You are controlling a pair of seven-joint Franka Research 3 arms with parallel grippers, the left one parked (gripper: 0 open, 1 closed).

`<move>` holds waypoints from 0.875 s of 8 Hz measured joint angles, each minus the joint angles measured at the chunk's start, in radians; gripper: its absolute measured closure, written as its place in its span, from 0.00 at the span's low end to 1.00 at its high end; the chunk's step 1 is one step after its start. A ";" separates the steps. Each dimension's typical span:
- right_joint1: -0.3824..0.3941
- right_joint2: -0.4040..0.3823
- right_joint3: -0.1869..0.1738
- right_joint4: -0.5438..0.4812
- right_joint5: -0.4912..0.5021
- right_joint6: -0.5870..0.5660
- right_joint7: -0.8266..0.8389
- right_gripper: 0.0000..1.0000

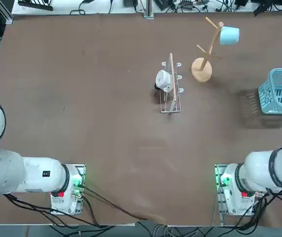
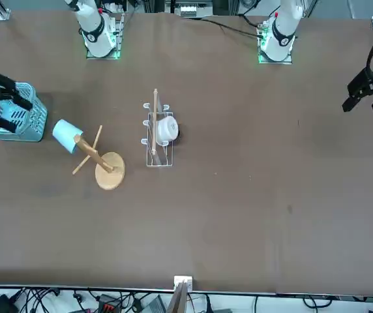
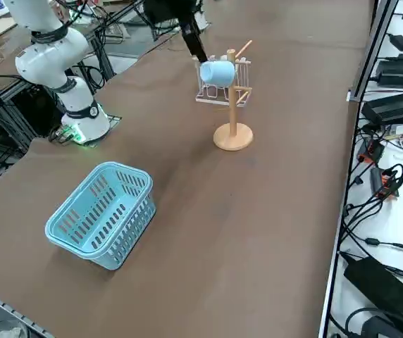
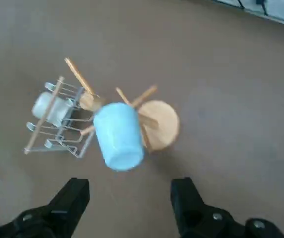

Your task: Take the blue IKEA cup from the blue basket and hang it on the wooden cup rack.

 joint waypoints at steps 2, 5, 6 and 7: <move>0.069 -0.006 0.002 0.026 -0.151 -0.009 0.174 0.00; 0.131 -0.006 0.008 0.036 -0.285 -0.021 0.456 0.00; 0.133 -0.005 0.007 0.037 -0.304 -0.029 0.539 0.00; 0.134 0.000 0.007 0.037 -0.318 -0.038 0.612 0.00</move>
